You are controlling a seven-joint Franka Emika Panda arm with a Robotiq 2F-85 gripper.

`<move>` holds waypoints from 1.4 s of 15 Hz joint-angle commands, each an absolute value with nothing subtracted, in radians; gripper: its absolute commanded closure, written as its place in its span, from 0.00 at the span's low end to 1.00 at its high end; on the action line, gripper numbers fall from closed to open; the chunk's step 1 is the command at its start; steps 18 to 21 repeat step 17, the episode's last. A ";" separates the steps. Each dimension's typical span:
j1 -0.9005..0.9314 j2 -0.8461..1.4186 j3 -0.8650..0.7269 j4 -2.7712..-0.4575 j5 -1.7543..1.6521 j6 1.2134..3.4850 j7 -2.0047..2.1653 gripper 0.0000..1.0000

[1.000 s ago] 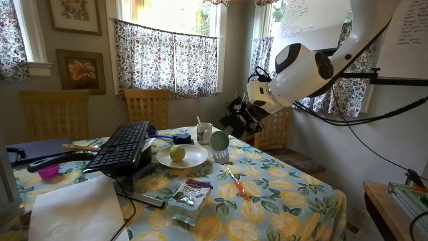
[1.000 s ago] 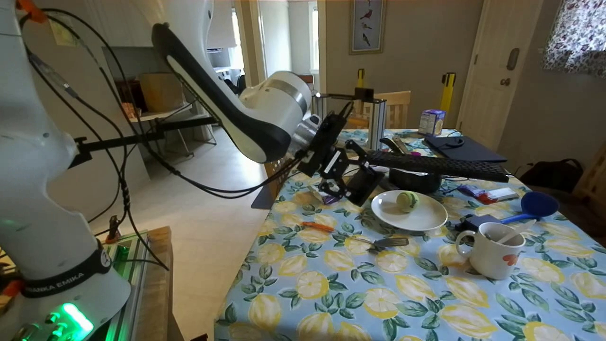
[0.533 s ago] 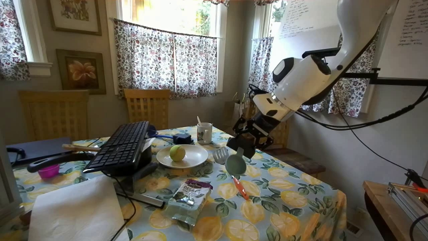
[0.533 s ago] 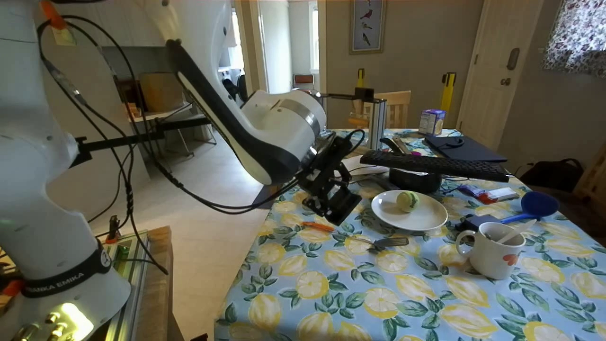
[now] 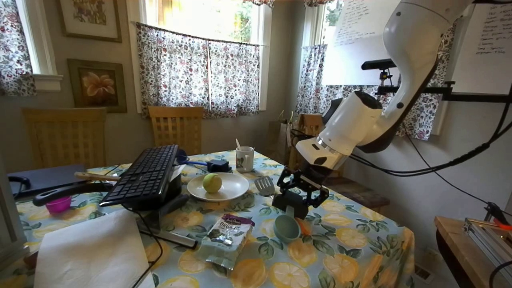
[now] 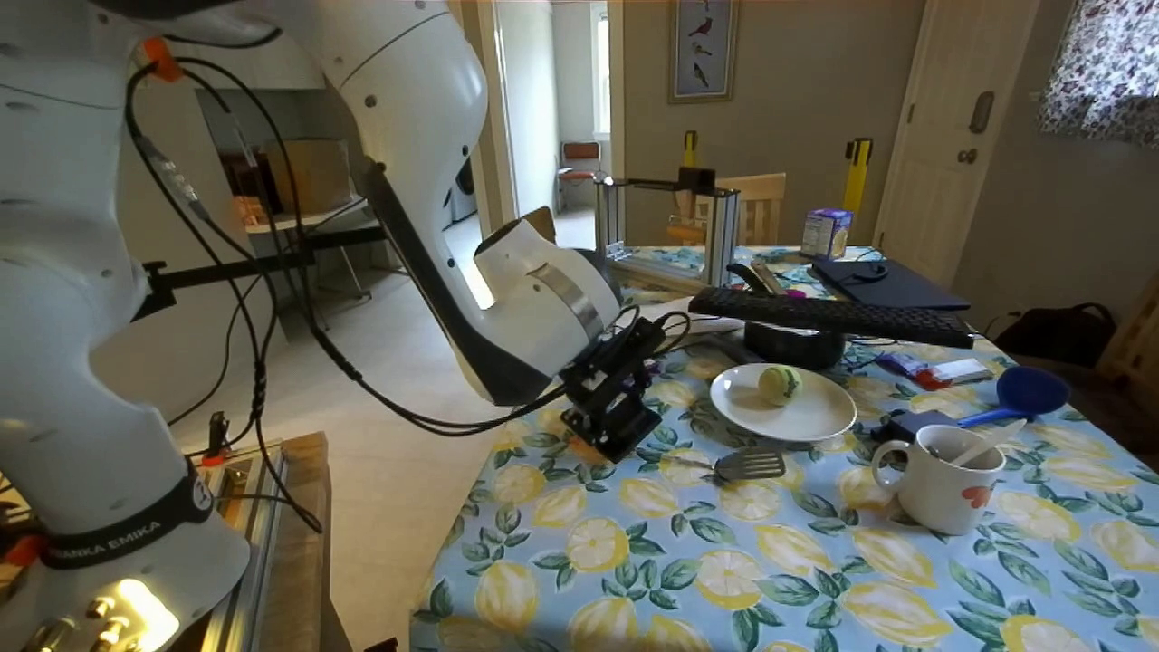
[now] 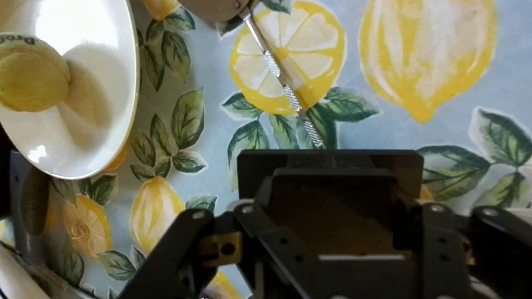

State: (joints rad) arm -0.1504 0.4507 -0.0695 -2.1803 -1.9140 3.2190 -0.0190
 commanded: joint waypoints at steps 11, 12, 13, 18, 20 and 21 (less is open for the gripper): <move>-0.120 0.318 -0.068 -2.191 -1.837 3.221 -0.171 0.00; -0.140 0.379 -0.069 -2.157 -1.835 3.251 -0.167 0.00; -0.131 0.359 -0.068 -2.158 -1.835 3.249 -0.167 0.00; -0.121 0.337 -0.069 -2.170 -1.835 3.243 -0.167 0.00; -0.121 0.337 -0.069 -2.170 -1.835 3.243 -0.167 0.00; -0.121 0.337 -0.069 -2.170 -1.835 3.243 -0.167 0.00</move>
